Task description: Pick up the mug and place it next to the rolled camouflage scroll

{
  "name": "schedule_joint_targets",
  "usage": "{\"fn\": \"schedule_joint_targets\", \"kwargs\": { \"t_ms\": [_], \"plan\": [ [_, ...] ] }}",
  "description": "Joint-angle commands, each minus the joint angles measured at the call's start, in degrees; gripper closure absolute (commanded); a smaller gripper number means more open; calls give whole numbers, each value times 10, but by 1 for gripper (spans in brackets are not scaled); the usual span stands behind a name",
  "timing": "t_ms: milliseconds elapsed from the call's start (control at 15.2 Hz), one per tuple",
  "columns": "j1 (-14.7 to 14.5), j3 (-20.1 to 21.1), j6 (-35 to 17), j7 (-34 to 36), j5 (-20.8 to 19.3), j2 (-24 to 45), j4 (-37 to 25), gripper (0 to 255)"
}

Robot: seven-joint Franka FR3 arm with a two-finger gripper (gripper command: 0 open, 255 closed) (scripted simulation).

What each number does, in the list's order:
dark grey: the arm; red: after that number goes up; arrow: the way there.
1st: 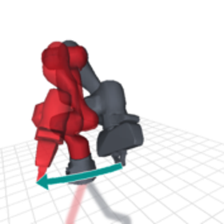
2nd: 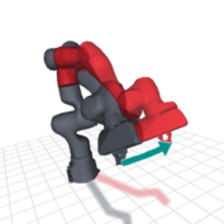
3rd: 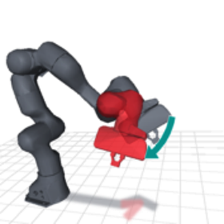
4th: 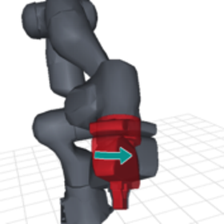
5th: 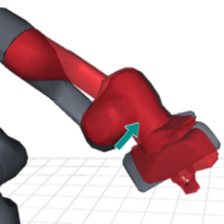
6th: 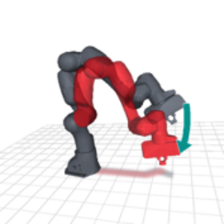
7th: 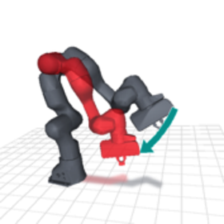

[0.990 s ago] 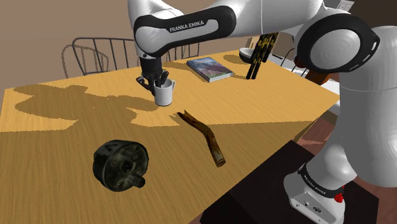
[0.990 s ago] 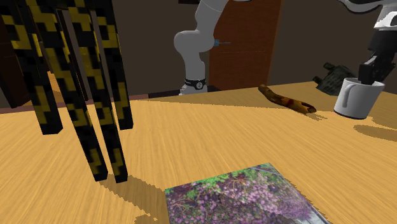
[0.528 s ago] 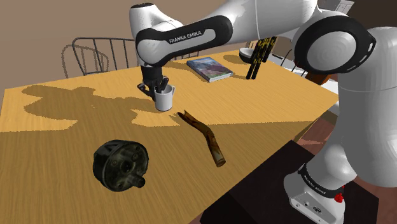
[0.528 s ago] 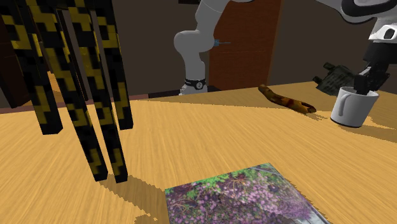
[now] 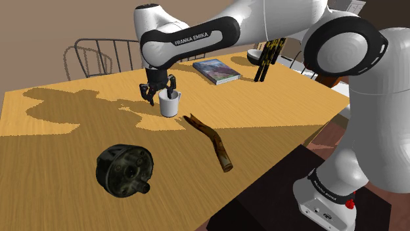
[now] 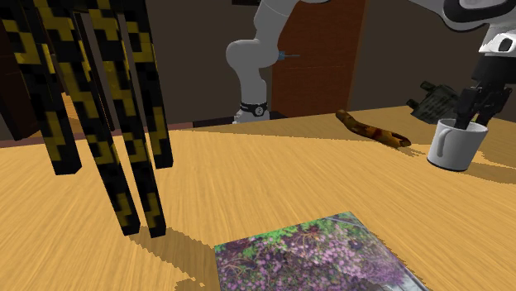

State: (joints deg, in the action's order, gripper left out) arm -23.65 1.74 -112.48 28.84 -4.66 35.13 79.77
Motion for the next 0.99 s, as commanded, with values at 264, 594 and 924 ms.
{"fn": "schedule_joint_targets", "kwargs": {
  "t_ms": [264,594,924],
  "plan": [
    [-1,1,33,-1,1,-9,-24,0],
    [-2,1,65,-2,2,-14,-51,0],
    [-3,1,65,-2,2,-14,-50,0]
  ]
}}
